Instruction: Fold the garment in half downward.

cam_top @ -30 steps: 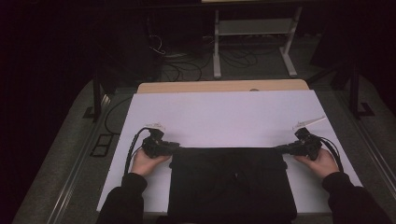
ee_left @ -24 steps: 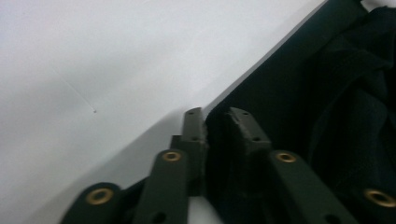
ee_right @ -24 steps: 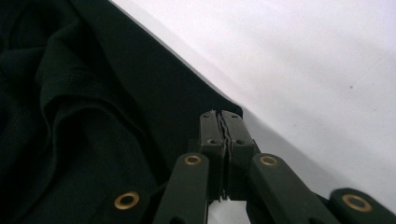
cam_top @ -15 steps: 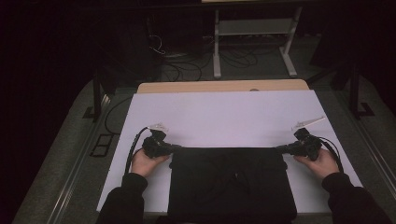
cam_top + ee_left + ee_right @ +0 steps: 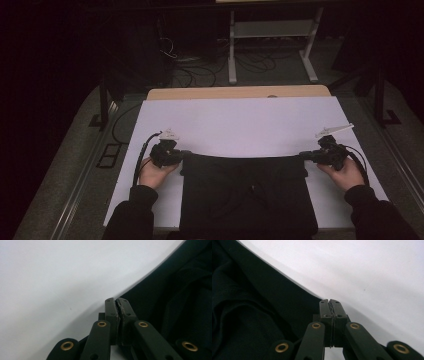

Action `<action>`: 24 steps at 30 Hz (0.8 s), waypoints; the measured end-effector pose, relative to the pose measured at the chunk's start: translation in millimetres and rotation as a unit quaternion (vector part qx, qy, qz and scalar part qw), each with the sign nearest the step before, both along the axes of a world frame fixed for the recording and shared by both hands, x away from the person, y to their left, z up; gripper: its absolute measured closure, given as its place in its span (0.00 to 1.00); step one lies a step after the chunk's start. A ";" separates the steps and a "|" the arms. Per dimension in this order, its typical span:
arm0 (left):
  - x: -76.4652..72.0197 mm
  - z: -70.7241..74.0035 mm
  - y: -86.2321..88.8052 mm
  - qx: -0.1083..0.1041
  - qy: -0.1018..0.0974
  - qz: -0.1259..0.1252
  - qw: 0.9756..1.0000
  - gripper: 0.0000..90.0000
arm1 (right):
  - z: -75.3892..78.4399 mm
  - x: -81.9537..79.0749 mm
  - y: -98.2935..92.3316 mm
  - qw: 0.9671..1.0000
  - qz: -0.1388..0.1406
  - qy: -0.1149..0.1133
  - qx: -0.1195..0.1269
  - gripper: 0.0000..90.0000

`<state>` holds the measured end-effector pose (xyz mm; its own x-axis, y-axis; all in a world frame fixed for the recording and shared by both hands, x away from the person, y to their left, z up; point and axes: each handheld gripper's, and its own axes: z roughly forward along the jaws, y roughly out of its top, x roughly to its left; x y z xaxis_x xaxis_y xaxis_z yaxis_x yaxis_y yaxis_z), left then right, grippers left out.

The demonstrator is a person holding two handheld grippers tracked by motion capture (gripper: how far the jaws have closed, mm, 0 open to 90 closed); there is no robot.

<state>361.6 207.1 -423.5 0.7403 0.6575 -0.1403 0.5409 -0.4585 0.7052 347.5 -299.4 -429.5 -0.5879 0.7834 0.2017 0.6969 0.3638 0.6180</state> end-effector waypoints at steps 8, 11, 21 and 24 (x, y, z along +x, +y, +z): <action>1.4 8.0 -2.9 0.026 -0.024 0.003 0.999 0.97 | 4.3 3.5 3.6 1.000 -0.005 -0.017 -0.018 0.98; 2.3 10.6 -2.4 0.033 -0.031 0.008 0.999 0.97 | 6.3 5.8 5.7 0.999 -0.006 -0.023 -0.023 0.98; 15.2 20.6 3.3 0.030 -0.040 0.023 0.999 0.97 | 16.5 20.9 13.4 0.999 -0.008 -0.040 -0.034 0.98; 19.2 21.8 4.8 0.032 -0.035 0.023 0.999 0.97 | 19.9 28.0 16.1 0.999 -0.006 -0.042 -0.033 0.98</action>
<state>380.8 211.8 -401.7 0.7156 0.6970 -0.0461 0.5125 -0.4790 0.7127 375.5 -283.3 -409.6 -0.5910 0.8005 0.1002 0.6481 0.3971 0.6498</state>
